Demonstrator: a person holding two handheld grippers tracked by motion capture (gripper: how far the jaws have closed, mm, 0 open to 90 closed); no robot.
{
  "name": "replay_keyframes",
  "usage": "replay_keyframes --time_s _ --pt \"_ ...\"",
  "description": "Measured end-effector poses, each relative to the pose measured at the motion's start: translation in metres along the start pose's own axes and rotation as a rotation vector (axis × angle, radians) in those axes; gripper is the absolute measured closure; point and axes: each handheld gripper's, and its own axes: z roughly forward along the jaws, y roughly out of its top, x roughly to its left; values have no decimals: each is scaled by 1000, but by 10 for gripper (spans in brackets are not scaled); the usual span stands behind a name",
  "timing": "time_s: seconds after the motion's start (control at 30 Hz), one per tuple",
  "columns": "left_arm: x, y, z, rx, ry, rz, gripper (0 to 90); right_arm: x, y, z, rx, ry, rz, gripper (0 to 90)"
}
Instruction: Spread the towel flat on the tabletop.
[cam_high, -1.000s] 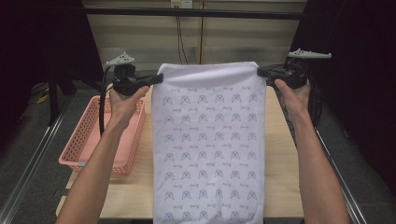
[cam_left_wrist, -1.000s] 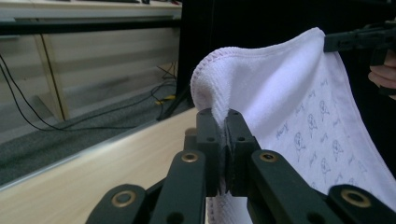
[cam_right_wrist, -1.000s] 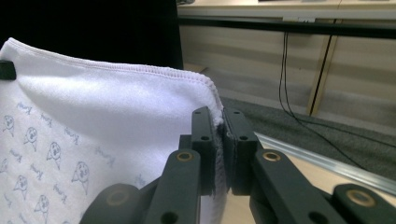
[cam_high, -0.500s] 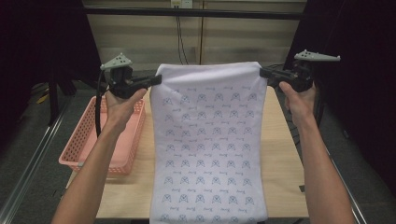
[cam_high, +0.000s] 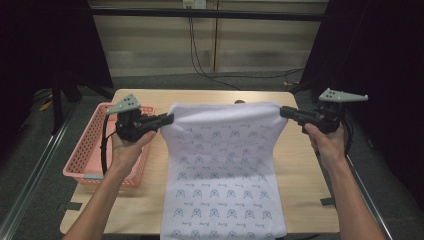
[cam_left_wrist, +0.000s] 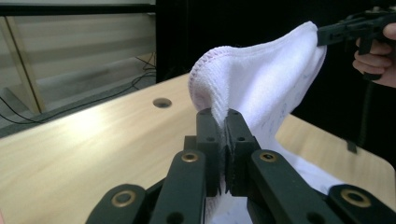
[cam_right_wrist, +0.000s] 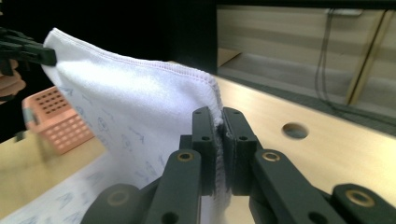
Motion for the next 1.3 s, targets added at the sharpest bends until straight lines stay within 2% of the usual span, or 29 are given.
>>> replay_keyframes --time_s 0.07,0.13,0.33,0.4,0.47,0.5,0.6,0.63,0.7,0.77,0.83,0.93,1.03,1.2,1.27,1.3 --pt "-4 -10 -4 -4 -10 -13 869 5 -12 -4 0 22 10 850" --pt "-12 -24 -6 15 -10 -27 869 12 -28 -9 -5 49 32 850" --pt "-33 -65 -18 55 -57 -58 868 25 -74 -18 63 68 69 850" --pt "-40 -75 -22 78 -57 -95 868 30 -85 -21 86 75 74 850" --pt "-52 -86 -28 96 -76 -84 868 38 -97 -24 123 80 68 850" --pt "-56 -95 -31 123 -73 -80 868 41 -101 -25 135 84 69 850" --pt "-60 -117 -33 174 -77 -106 868 52 -121 -27 203 102 79 850" --pt "-60 -122 -33 192 -77 -113 868 56 -128 -27 238 100 65 850" --pt "-61 -135 -30 237 -82 -133 867 59 -137 -29 256 105 71 850" --pt "-63 -144 -27 281 -87 -136 867 62 -147 -28 281 111 92 850" --pt "-63 -152 -23 326 -83 -138 866 63 -158 -24 329 108 102 850" --pt "-63 -158 -20 352 -89 -152 866 63 -171 -18 385 105 122 850" --pt "-65 -164 -15 379 -99 -146 866 64 -178 -12 426 100 116 850" --pt "-61 -168 -8 421 -79 -145 865 65 -188 -3 482 93 118 850" --pt "-61 -169 -4 441 -71 -127 865 65 -190 0 492 83 113 850" --pt "-61 -170 -1 459 -62 -131 865 64 -191 1 493 82 108 851"
